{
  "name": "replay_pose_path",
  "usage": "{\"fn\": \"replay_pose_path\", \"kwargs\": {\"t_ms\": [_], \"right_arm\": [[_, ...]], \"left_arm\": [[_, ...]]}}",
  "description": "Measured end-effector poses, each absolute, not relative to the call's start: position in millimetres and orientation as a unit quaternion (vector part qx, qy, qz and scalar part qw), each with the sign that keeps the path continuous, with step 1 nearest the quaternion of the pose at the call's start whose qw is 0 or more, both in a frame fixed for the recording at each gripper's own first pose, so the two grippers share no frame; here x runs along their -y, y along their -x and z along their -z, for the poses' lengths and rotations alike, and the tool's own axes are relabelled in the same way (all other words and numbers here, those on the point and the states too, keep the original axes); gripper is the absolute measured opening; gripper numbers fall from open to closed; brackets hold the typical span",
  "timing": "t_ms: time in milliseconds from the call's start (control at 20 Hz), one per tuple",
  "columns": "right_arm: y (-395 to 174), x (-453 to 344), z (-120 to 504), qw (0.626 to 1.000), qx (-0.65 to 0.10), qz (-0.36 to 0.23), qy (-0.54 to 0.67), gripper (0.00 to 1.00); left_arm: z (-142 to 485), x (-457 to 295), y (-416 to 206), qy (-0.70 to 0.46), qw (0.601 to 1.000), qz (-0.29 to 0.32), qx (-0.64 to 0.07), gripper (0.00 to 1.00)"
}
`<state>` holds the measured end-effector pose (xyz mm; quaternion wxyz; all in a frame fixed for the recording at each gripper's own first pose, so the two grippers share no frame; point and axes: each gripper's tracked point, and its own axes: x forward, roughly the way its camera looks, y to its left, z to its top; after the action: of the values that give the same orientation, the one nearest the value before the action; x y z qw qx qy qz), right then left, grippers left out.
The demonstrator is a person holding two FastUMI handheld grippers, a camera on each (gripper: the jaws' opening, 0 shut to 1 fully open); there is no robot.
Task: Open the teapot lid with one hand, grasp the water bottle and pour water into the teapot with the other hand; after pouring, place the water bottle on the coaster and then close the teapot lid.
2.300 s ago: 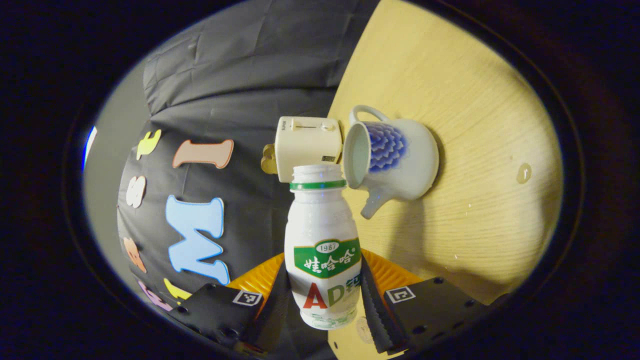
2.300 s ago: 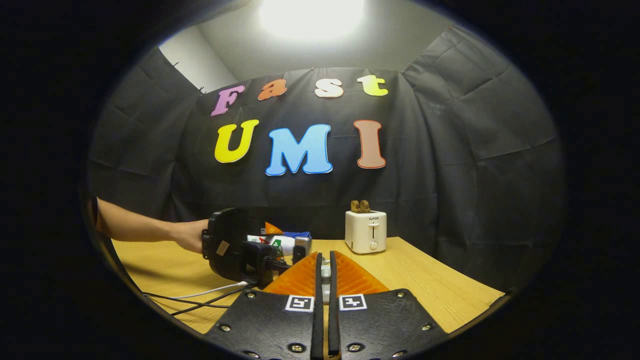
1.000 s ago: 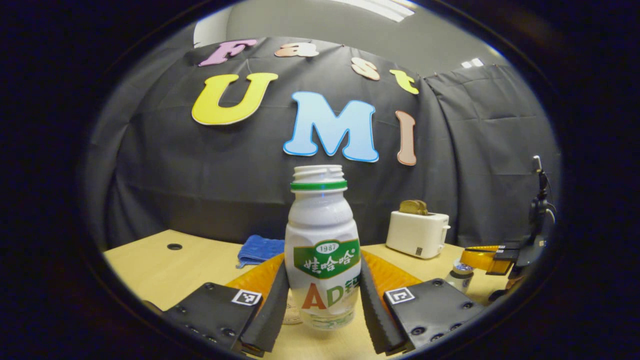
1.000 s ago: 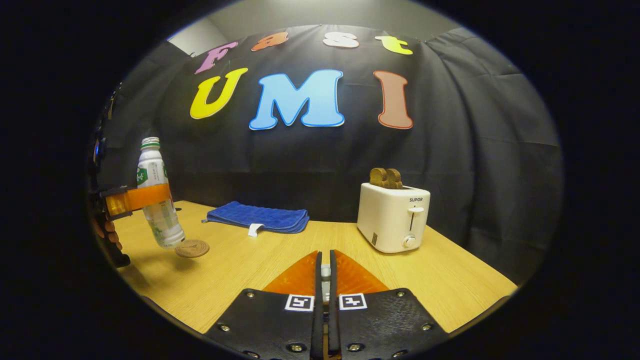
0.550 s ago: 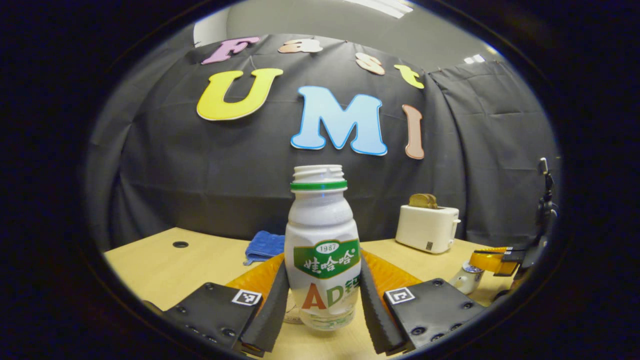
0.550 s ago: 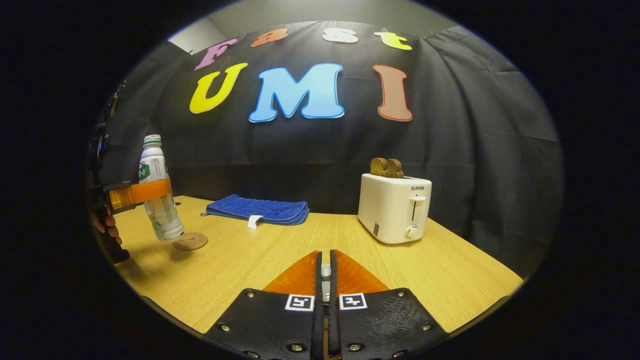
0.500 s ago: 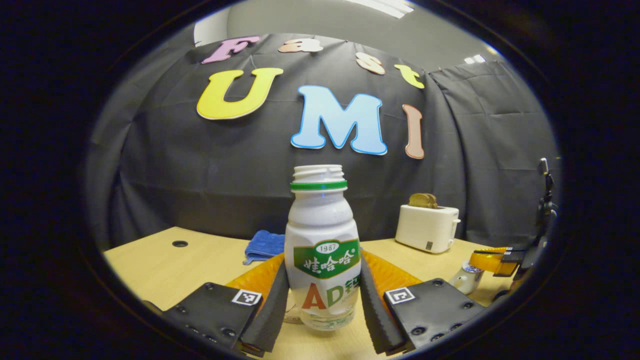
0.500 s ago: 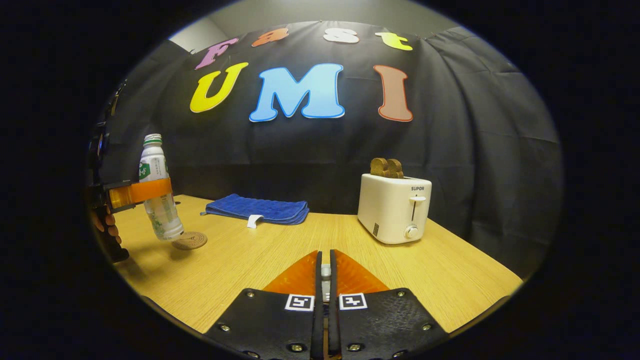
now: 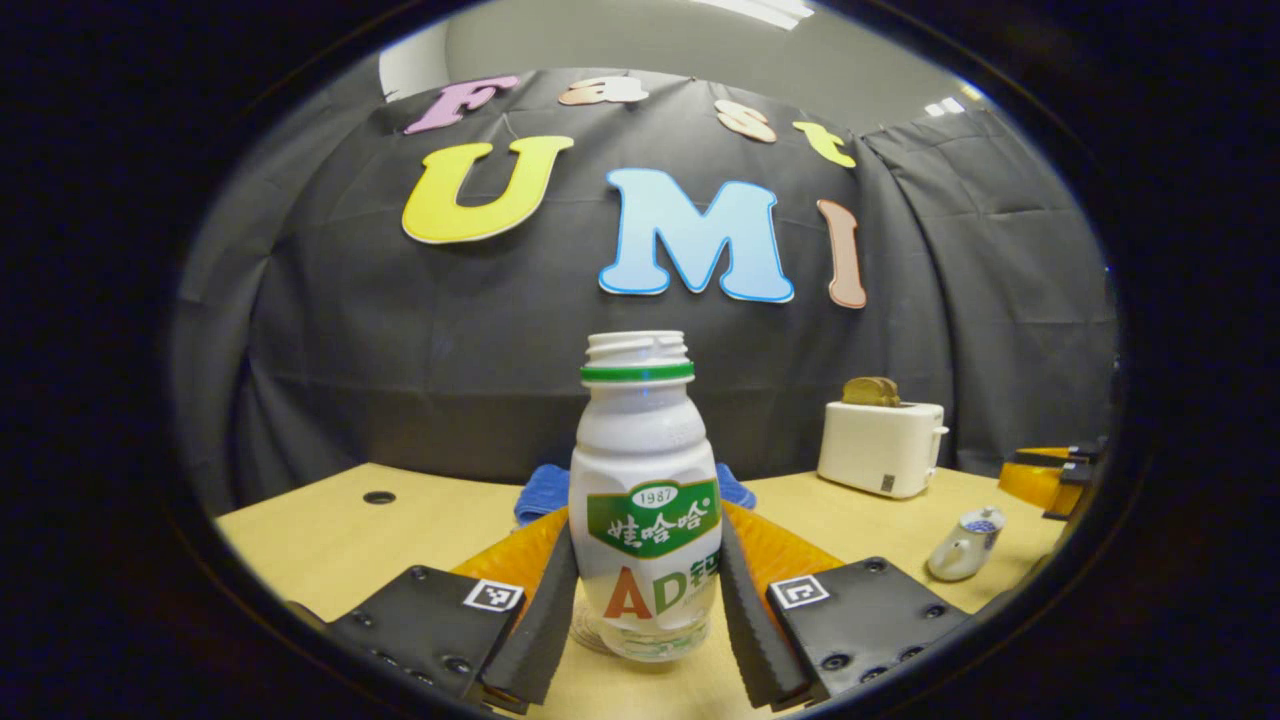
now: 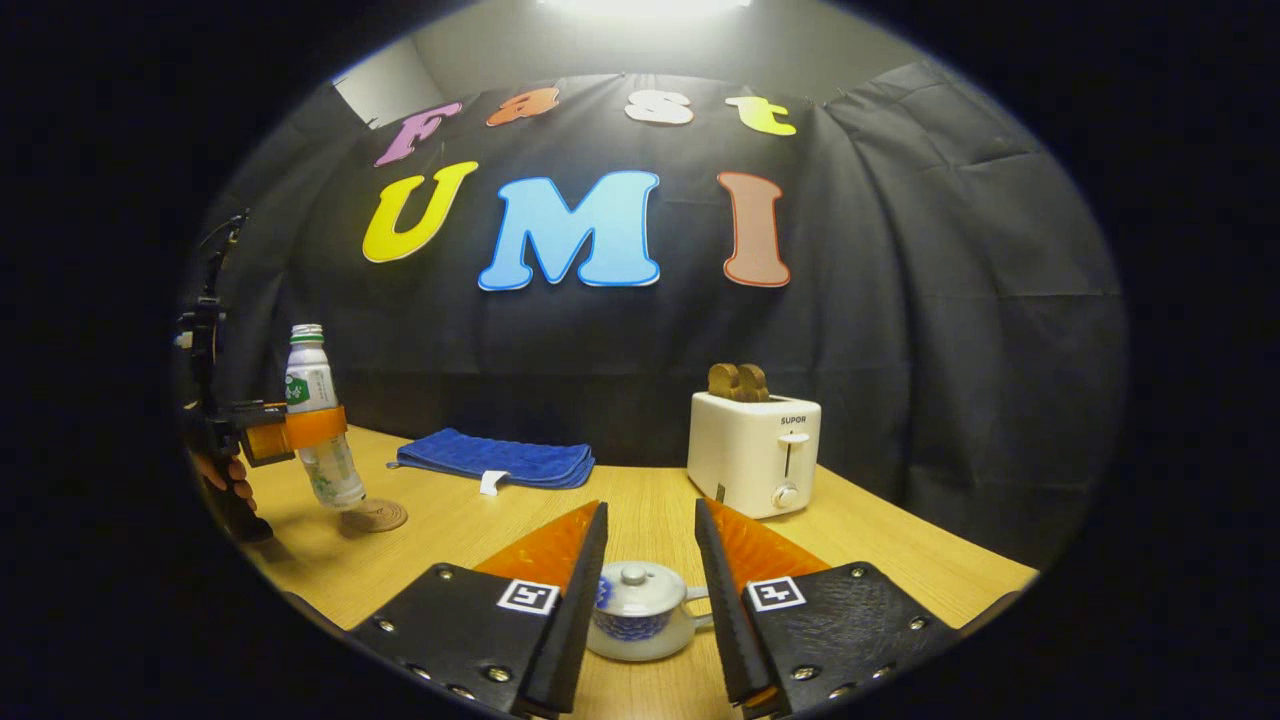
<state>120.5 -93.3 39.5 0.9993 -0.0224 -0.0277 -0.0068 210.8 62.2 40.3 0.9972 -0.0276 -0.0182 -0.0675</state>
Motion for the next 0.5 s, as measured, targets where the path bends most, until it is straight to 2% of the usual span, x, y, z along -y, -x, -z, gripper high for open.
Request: {"fn": "replay_pose_path", "kwargs": {"t_ms": [50, 100, 150, 200, 250, 400, 500], "right_arm": [[-119.3, 90.6, -41.2, 0.999, 0.03, 0.001, 0.022, 0.58], [-118.2, 89.3, -42.2, 0.999, 0.032, -0.002, 0.022, 0.58], [-118.2, 89.1, -43.6, 0.999, 0.034, -0.003, 0.023, 0.58], [-117.8, 89.9, -44.6, 0.999, 0.035, -0.003, 0.023, 0.58], [-117.7, 89.3, -45.5, 0.999, 0.035, -0.004, 0.021, 0.58], [-118.3, 87.8, -43.1, 0.999, 0.034, -0.007, 0.026, 0.58], [-117.9, 86.8, -42.7, 0.999, 0.032, -0.009, 0.025, 0.58]], "left_arm": [[-38.1, -58.9, -216.5, 0.031, 0.997, 0.074, 0.012, 0.8], [-31.3, -52.6, -222.3, 0.032, 0.996, 0.088, 0.002, 0.7], [-24.8, -54.3, -229.7, 0.022, 0.996, 0.087, -0.004, 0.7], [-20.4, -61.6, -238.4, 0.009, 0.997, 0.076, -0.006, 0.8], [-17.0, -66.0, -243.3, -0.002, 0.998, 0.069, -0.008, 0.8], [-7.6, -65.6, -249.8, -0.002, 0.998, 0.066, -0.012, 0.7], [-3.5, -71.9, -254.7, -0.014, 0.998, 0.053, -0.011, 0.73]]}}
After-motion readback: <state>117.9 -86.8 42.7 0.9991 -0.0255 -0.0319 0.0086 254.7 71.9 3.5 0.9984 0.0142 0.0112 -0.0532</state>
